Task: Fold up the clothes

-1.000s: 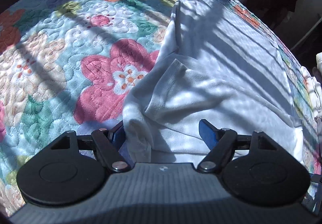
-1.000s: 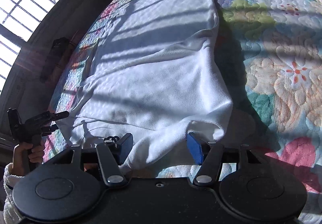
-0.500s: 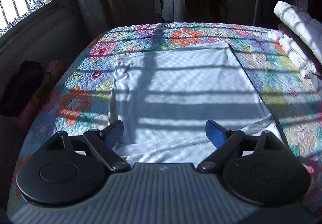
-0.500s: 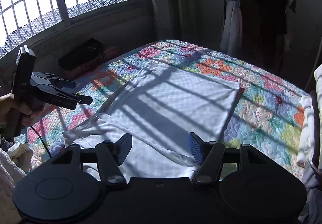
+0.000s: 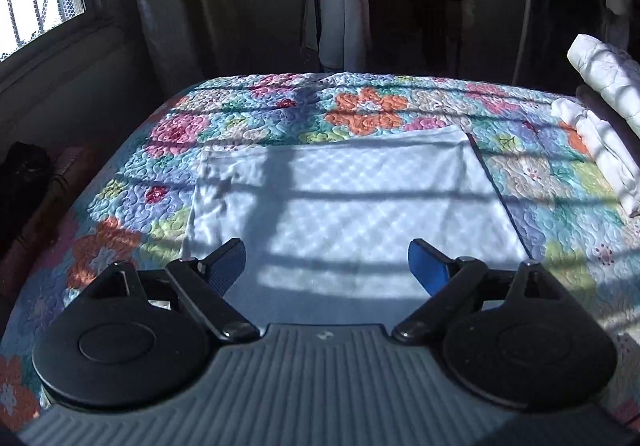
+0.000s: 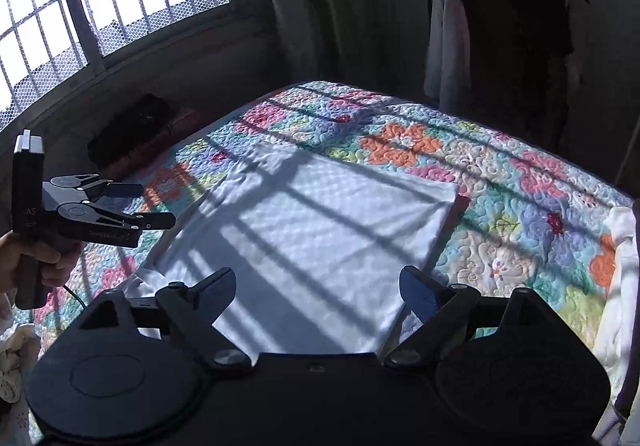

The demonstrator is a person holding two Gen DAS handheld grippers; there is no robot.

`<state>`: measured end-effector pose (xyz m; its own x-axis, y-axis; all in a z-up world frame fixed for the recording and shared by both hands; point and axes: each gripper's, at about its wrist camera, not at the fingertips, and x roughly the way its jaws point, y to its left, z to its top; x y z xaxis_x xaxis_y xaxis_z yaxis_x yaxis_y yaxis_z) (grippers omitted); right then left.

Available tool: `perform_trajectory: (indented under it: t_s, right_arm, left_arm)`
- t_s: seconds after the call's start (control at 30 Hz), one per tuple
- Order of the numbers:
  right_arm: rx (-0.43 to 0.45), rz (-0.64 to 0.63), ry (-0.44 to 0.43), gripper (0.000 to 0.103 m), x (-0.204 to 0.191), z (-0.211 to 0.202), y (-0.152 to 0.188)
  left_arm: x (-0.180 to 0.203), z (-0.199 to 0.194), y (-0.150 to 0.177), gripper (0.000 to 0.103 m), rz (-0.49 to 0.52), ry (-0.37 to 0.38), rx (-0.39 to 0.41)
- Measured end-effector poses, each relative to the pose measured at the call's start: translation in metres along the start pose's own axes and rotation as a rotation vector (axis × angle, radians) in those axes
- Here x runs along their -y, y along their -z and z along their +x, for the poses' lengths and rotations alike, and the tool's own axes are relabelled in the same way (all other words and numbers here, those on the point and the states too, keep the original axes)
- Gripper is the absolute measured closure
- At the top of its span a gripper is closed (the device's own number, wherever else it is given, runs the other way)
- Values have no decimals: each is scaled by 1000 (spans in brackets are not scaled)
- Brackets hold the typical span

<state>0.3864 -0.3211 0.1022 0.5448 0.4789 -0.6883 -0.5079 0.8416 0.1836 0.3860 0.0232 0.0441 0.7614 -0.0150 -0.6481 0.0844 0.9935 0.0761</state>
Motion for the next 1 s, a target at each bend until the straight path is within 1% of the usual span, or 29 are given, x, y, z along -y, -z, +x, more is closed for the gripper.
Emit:
perform_trajectory:
  t_s: [0.07, 0.17, 0.2, 0.23, 0.37, 0.47, 0.5, 0.6, 0.73, 0.8, 0.87, 1.0]
  right_arm:
    - [-33, 18, 5, 11, 17, 29, -11]
    - [-35, 67, 5, 11, 47, 69, -26]
    - [-30, 87, 5, 11, 59, 82, -32]
    - [-23, 92, 24, 11, 66, 95, -36]
    - [-10, 84, 86, 11, 87, 145, -44]
    - [44, 190, 55, 11, 102, 176, -34]
    - [62, 226, 44, 11, 108, 187, -31]
    - [59, 207, 57, 11, 112, 208, -34]
    - [52, 178, 75, 11, 118, 236, -38]
    - [68, 164, 79, 11, 125, 240, -39]
    - [75, 179, 76, 11, 133, 243, -37]
    - [72, 216, 110, 11, 149, 259, -28]
  left_arm:
    - [-20, 26, -2, 14, -62, -10, 10]
    - [-48, 63, -7, 14, -159, -18, 25]
    - [-54, 74, -8, 14, -175, -24, 43]
    - [-60, 84, -10, 14, -191, -30, 61]
    - [-82, 119, -11, 14, -250, -70, 59]
    - [-99, 138, -9, 14, -275, -91, 65]
    - [-104, 143, -9, 14, -278, -97, 66]
    - [-117, 159, -12, 14, -269, -111, 70]
    - [-124, 187, -21, 14, -215, -122, 34]
    - [-126, 201, -25, 14, -197, -121, 25]
    - [-128, 214, -28, 14, -190, -120, 20]
    - [-132, 242, -34, 14, -177, -145, 3]
